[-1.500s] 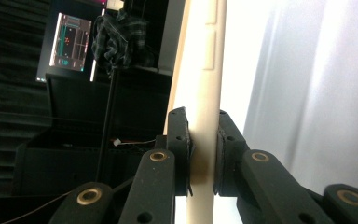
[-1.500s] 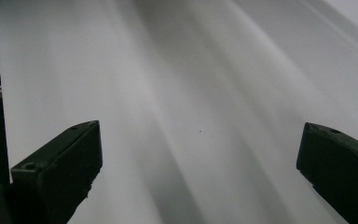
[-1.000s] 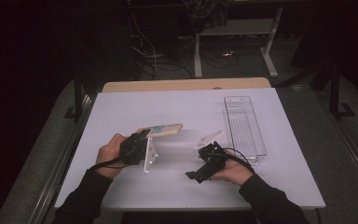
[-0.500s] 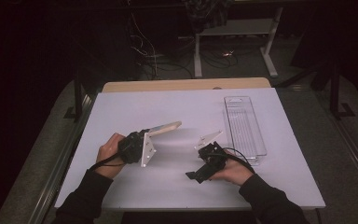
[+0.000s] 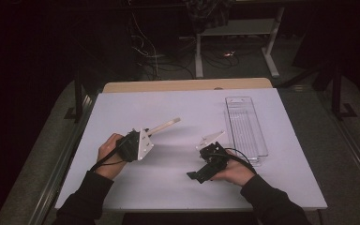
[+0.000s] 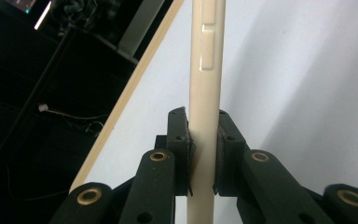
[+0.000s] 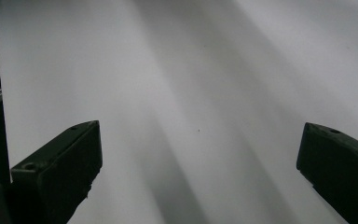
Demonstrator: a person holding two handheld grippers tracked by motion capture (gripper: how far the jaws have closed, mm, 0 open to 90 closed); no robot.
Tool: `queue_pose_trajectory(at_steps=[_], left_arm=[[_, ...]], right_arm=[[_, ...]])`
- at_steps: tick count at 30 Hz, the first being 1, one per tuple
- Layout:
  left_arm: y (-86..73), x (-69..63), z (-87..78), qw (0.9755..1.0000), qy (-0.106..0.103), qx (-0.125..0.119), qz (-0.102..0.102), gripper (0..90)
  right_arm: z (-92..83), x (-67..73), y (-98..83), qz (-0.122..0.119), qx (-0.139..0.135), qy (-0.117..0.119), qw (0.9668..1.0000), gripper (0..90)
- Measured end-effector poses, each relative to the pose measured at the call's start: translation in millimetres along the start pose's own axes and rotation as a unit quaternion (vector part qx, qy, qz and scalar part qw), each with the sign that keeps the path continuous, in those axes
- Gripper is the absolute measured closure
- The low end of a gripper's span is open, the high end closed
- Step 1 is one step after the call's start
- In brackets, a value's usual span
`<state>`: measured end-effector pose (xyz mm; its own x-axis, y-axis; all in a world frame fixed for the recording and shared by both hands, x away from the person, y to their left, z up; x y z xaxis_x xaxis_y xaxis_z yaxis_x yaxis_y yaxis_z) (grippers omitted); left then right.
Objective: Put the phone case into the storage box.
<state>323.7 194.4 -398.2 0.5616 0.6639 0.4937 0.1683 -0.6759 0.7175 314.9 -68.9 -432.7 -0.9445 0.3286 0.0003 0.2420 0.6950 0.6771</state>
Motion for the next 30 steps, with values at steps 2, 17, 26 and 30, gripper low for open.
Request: queue_pose_trajectory(at_steps=[2, 17, 26, 30], left_arm=[[0.1, 0.8, 0.4, 0.9999, -0.005, 0.002, -0.010, 80.0], [0.4, 8.8, 0.4, 0.9969, -0.027, 0.017, -0.071, 80.0], [0.1, 13.0, 2.3, 0.9919, -0.042, 0.022, -0.118, 80.0], [-0.1, 15.5, 2.3, 0.9870, -0.057, 0.017, -0.149, 80.0]], right_arm=[[0.4, -0.1, -0.1, -0.002, 0.000, -0.001, 1.0000, 0.0], [0.8, 0.5, 0.2, 0.000, 0.002, -0.001, 1.0000, 0.0], [1.1, 0.7, 0.2, -0.001, 0.002, -0.001, 1.0000, 0.0], [0.3, 0.8, 0.6, -0.005, 0.002, -0.004, 1.0000, 0.0]])
Point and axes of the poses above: each handheld gripper's, and its own axes: z roughly forward along the jaws, y roughly out of its top, x roughly to its left, the point moved 1 cm from there along z, roughly forward along the jaws, and after that the axes turned 15 degrees about -z, right-handed, at the moved point
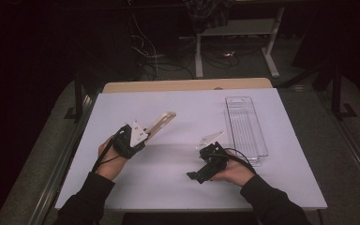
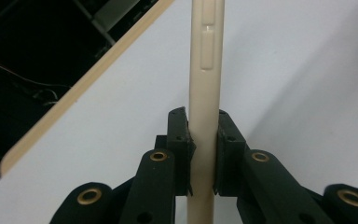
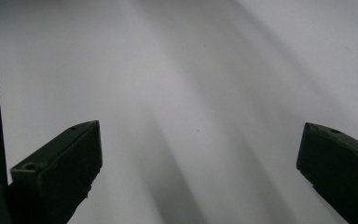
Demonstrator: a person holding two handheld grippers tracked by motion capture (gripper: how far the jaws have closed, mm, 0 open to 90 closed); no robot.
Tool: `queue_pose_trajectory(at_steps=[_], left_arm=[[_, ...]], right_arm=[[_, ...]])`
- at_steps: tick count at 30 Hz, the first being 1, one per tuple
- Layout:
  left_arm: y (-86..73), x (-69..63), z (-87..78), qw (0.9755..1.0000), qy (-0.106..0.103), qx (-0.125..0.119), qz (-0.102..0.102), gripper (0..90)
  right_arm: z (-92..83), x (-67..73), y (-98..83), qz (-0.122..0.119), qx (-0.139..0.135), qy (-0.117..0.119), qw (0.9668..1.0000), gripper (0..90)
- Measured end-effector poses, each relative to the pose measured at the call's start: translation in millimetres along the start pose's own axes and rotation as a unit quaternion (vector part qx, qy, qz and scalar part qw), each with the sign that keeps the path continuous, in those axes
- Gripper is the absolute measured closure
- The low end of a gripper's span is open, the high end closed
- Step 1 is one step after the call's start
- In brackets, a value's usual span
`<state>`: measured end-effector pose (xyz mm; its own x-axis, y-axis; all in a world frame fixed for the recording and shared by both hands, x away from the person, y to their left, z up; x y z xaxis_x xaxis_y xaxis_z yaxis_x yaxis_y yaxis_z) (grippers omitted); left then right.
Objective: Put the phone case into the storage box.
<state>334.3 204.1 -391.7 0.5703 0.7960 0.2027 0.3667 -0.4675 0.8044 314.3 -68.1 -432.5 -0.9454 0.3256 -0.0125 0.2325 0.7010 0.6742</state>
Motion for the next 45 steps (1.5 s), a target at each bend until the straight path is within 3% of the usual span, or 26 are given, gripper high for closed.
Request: queue_pose_trajectory(at_steps=[6, 7, 11, 17, 23, 26, 32, 35, 38, 42, 45], left_arm=[[0.5, 7.0, -0.8, 0.9991, -0.020, 0.008, -0.036, 80.0], [-0.3, 5.4, 0.5, 0.9980, -0.025, 0.003, -0.058, 80.0], [-0.2, 9.5, 0.9, 0.9969, -0.033, 0.004, -0.072, 80.0], [-0.4, 15.3, 0.5, 0.9928, -0.046, 0.003, -0.111, 80.1], [-3.1, 22.5, 0.5, 0.9842, -0.063, 0.010, -0.165, 80.1], [-4.2, 25.0, 0.5, 0.9781, -0.075, 0.011, -0.194, 80.0], [-4.1, 24.0, -0.8, 0.9769, -0.077, 0.009, -0.199, 80.0], [-4.2, 22.0, -2.3, 0.9752, -0.079, 0.005, -0.207, 80.1], [-4.0, 19.7, -4.0, 0.9753, -0.074, 0.008, -0.208, 80.1], [-3.6, 16.4, -6.5, 0.9775, -0.064, 0.005, -0.201, 80.0], [-3.2, 13.3, -7.4, 0.9764, -0.059, 0.004, -0.208, 80.1]], right_arm=[[0.4, 1.0, 0.6, -0.001, -0.001, 0.001, 1.0000, 0.0], [0.5, 0.6, 0.5, -0.001, 0.000, 0.001, 1.0000, 0.0], [0.2, 0.2, 0.4, 0.000, 0.000, 0.000, 1.0000, 0.0], [0.9, -0.3, 0.1, 0.007, 0.003, 0.007, 0.9999, 0.0], [-0.5, -1.1, 0.1, 0.008, 0.000, 0.008, 0.9999, 0.0], [-1.4, -0.7, 0.3, 0.007, 0.000, 0.006, 1.0000, 0.0], [-3.2, -1.4, 0.8, 0.011, -0.002, 0.005, 0.9999, 0.0], [-3.7, -1.3, 0.9, 0.013, -0.002, 0.004, 0.9999, 0.0], [-4.4, -1.2, 1.2, 0.013, -0.001, 0.003, 0.9999, 0.0], [-5.5, -1.1, 2.1, 0.014, -0.004, 0.005, 0.9999, 0.0], [-6.4, -2.3, 2.2, 0.010, -0.007, 0.005, 0.9999, 0.0]])
Point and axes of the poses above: each handheld gripper's, and its own axes: z roughly forward along the jaws, y roughly out of its top, x roughly to its left, the point moved 1 cm from there along z, roughly forward along the jaws, and after that the axes turned 15 degrees about -z, right-handed, at the moved point
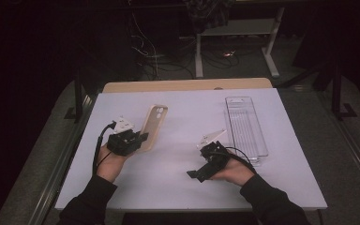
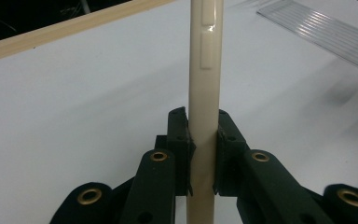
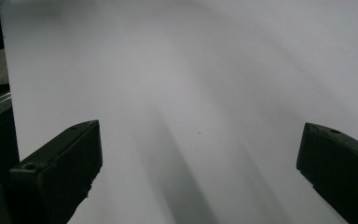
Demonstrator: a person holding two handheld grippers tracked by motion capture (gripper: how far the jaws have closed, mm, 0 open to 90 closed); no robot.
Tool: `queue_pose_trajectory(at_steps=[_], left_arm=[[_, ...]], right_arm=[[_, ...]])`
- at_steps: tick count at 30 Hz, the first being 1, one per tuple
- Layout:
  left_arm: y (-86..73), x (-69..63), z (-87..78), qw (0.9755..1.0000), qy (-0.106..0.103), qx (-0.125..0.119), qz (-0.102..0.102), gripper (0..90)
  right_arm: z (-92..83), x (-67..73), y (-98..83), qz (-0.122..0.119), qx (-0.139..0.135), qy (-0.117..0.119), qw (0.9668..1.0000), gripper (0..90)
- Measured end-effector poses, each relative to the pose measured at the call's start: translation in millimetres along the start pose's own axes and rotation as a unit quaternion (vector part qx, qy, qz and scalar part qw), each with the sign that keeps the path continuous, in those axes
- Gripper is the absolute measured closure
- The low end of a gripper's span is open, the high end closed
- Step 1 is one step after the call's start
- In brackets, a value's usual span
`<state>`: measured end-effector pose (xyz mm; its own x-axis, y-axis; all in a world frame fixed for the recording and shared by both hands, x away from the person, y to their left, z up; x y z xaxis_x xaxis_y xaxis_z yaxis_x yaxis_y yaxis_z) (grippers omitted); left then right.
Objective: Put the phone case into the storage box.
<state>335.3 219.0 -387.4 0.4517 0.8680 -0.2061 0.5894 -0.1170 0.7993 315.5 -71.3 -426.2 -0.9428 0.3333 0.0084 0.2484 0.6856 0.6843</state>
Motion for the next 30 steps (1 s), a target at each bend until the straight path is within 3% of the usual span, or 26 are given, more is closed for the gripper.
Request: queue_pose_trajectory(at_steps=[4, 7, 11, 13, 14, 22, 25, 30], left_arm=[[-0.2, -3.6, -1.3, 1.0000, 0.003, -0.004, -0.002, 80.1], [0.0, -6.7, -3.4, 0.9997, -0.004, -0.012, -0.020, 80.1], [-0.4, -9.7, -3.1, 0.9999, 0.000, -0.008, -0.010, 80.1], [-1.0, -11.2, -3.0, 0.9998, -0.003, -0.010, -0.017, 80.1], [-1.4, -12.3, -3.9, 0.9996, -0.004, -0.011, -0.026, 80.1], [-2.6, -16.0, -7.3, 0.9992, 0.000, -0.019, -0.035, 80.1], [-3.4, -14.7, -9.1, 0.9994, 0.007, -0.017, -0.031, 80.1], [-5.5, -17.6, -10.3, 0.9985, 0.005, -0.025, -0.048, 80.1]], right_arm=[[-2.1, -1.1, 0.3, 0.012, -0.002, -0.001, 0.9999, 0.0], [-2.2, -2.7, 0.5, 0.007, 0.001, -0.004, 1.0000, 0.0], [-2.9, -4.8, 1.8, 0.018, -0.002, -0.005, 0.9998, 0.0], [-1.1, -5.8, 2.1, 0.007, 0.003, -0.008, 0.9999, 0.0], [-1.5, -4.5, 4.0, 0.016, 0.000, -0.004, 0.9999, 0.0], [-5.7, -6.5, 16.4, 0.025, -0.015, -0.012, 0.9995, 0.0], [-9.8, -7.5, 21.7, 0.025, -0.020, -0.014, 0.9994, 0.0], [-14.8, -14.2, 28.7, 0.028, -0.032, -0.028, 0.9987, 0.0]])
Point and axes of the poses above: each handheld gripper's, and its own axes: z roughly forward along the jaws, y roughly out of its top, x roughly to its left, the point moved 1 cm from there along z, roughly forward along the jaws, and after that the axes turned 15 degrees about -z, right-handed, at the moved point
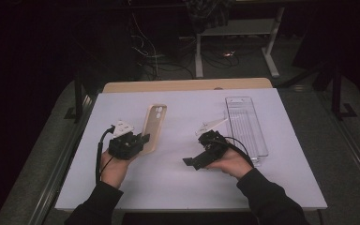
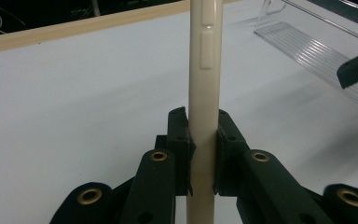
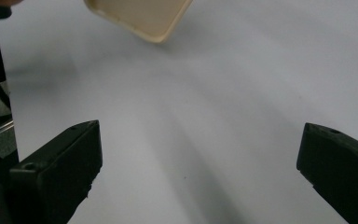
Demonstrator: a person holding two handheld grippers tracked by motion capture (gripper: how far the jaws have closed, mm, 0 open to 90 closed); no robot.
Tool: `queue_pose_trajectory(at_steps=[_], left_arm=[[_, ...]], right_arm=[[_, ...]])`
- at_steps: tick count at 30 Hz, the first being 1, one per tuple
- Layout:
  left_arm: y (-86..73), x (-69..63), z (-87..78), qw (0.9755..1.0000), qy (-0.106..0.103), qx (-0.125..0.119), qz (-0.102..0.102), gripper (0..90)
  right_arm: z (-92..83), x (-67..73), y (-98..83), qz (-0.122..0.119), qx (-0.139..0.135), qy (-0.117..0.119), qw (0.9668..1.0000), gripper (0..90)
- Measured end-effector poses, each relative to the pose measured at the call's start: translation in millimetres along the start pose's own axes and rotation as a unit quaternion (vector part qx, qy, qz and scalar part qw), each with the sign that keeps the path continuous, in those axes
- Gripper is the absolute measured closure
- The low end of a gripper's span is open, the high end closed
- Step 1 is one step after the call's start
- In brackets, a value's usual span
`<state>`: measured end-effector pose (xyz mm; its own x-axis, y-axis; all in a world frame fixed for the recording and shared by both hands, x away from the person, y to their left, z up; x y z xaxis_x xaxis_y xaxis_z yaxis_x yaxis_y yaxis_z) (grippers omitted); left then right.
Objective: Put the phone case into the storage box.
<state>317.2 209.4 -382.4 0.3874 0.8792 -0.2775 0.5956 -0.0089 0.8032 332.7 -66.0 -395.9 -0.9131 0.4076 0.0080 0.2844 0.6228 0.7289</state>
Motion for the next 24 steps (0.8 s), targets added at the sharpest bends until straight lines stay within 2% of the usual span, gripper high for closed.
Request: queue_pose_trajectory(at_steps=[3, 6, 7, 11, 13, 14, 16, 17, 18, 22, 23, 24], left_arm=[[-0.6, -2.5, 0.9, 0.9999, 0.001, 0.007, 0.009, 80.1], [-1.4, -6.2, 3.3, 1.0000, -0.002, 0.002, 0.002, 80.1], [-0.9, -6.2, 3.3, 0.9999, -0.001, 0.008, 0.011, 80.1], [-0.6, -10.9, 6.8, 0.9999, -0.008, 0.005, 0.009, 80.1], [-0.3, -11.4, 7.1, 0.9998, -0.009, 0.012, 0.017, 80.1], [-1.2, -13.5, 8.6, 0.9999, -0.013, 0.005, 0.007, 80.1], [-1.2, -13.8, 9.7, 0.9997, -0.015, 0.007, 0.015, 80.1], [-1.3, -14.2, 9.8, 0.9997, -0.015, 0.012, 0.014, 80.1], [-0.9, -13.4, 10.2, 0.9995, -0.014, 0.014, 0.023, 80.1], [-2.5, -13.2, 12.4, 0.9997, -0.016, 0.015, 0.012, 80.1], [-3.0, -12.8, 13.3, 0.9997, -0.017, 0.015, 0.014, 80.1], [-3.1, -13.1, 14.0, 0.9997, -0.016, 0.015, 0.014, 80.1]], right_arm=[[-4.1, -4.2, 4.8, 0.006, -0.009, -0.003, 0.9999, 0.0], [-8.9, -9.7, 7.5, 0.015, -0.019, -0.006, 0.9997, 0.0], [-10.3, -12.0, 8.2, 0.018, -0.020, -0.009, 0.9996, 0.0], [-16.0, -22.0, 12.9, 0.031, -0.036, -0.017, 0.9987, 0.0], [-18.5, -26.0, 16.2, 0.031, -0.044, -0.018, 0.9984, 0.0], [-19.3, -28.2, 17.9, 0.031, -0.046, -0.018, 0.9983, 0.0], [-20.9, -30.8, 21.7, 0.037, -0.051, -0.018, 0.9979, 0.0], [-20.6, -32.1, 23.1, 0.036, -0.051, -0.017, 0.9979, 0.0], [-20.9, -33.7, 24.1, 0.031, -0.050, -0.017, 0.9982, 0.0], [-19.9, -38.8, 25.9, 0.037, -0.058, -0.011, 0.9976, 0.0], [-19.5, -38.8, 26.2, 0.044, -0.053, -0.010, 0.9976, 0.0], [-18.7, -40.8, 25.1, 0.036, -0.052, -0.011, 0.9979, 0.0]])
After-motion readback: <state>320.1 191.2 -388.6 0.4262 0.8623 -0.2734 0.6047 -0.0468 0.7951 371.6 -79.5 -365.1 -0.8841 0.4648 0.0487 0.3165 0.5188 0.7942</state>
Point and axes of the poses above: each handheld gripper's, and its own axes: z roughly forward along the jaws, y roughly out of its top, x roughly to its left, the point moved 1 cm from there along z, roughly forward along the jaws, and after that the axes turned 15 degrees about -z, right-handed, at the moved point
